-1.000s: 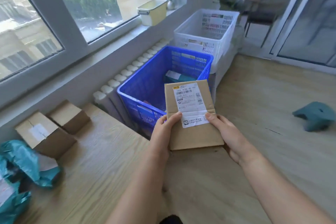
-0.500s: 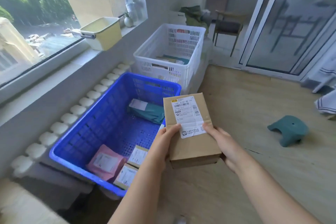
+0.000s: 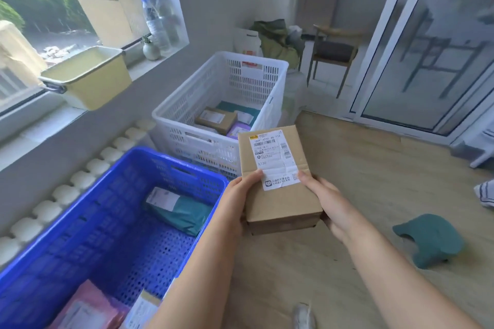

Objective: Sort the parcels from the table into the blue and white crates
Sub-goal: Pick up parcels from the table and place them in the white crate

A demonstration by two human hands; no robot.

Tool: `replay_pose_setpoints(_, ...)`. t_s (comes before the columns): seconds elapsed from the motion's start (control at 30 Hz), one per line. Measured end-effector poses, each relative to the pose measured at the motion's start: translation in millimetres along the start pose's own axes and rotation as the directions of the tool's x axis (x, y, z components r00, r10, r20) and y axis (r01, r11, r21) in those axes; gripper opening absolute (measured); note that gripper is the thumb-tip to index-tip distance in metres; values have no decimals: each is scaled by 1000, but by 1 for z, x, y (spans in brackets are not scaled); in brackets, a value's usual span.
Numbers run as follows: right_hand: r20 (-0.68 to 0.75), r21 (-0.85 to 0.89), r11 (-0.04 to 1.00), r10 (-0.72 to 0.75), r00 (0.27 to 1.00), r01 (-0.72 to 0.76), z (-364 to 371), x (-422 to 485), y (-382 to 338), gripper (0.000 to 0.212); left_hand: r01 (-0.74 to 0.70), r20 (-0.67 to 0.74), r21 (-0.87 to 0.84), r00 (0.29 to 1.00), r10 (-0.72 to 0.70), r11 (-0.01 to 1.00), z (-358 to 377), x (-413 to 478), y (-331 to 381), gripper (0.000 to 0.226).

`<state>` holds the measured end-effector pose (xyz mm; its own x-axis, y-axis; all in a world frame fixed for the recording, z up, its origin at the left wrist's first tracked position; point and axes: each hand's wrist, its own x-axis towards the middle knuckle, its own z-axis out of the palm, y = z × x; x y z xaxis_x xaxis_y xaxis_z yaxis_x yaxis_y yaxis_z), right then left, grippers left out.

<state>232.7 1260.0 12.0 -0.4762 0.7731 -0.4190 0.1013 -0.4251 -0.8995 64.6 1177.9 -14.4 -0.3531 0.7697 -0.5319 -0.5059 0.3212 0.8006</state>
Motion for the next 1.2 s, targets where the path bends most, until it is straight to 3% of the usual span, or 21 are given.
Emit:
replay_pose_setpoints(0.07, 38, -12, 1000, 25, 999, -25, -11, 34, -17, 37, 13, -40, -36, 999, -14, 999, 13, 28, 12, 47)
replay_pose_setpoints(0.3, 103, -105, 994, 52, 993, -41, -22, 138, -68, 39, -33, -154, -118, 988, 14, 992, 30, 103, 46, 67)
replay_pose_setpoints(0.47, 190, -161, 986, 77, 979, -46, 4, 232, -96, 40, -76, -238, -173, 971, 33, 982, 15, 174, 86, 50)
replay_pose_setpoints(0.6, 215, -191, 980, 95, 972, -53, 34, 313, -123, 36, -73, -252, -197, 967, 21, 978, -8, 247, 125, 62)
replay_pose_setpoints(0.83, 258, -289, 957, 100, 961, -22, 83, 421, -162, 37, -91, -352, -184, 936, 21, 979, -35, 327, 191, 40)
replay_pose_setpoints(1.0, 305, -426, 904, 187, 934, -42, 107, 490, -168, 45, -41, -460, -284, 882, -98, 958, -54, 376, 211, 82)
replay_pose_setpoints(1.2, 397, -570, 822, 284, 872, -8, 140, 571, -166, 35, -9, -595, -324, 779, -196, 946, -74, 435, 217, 92)
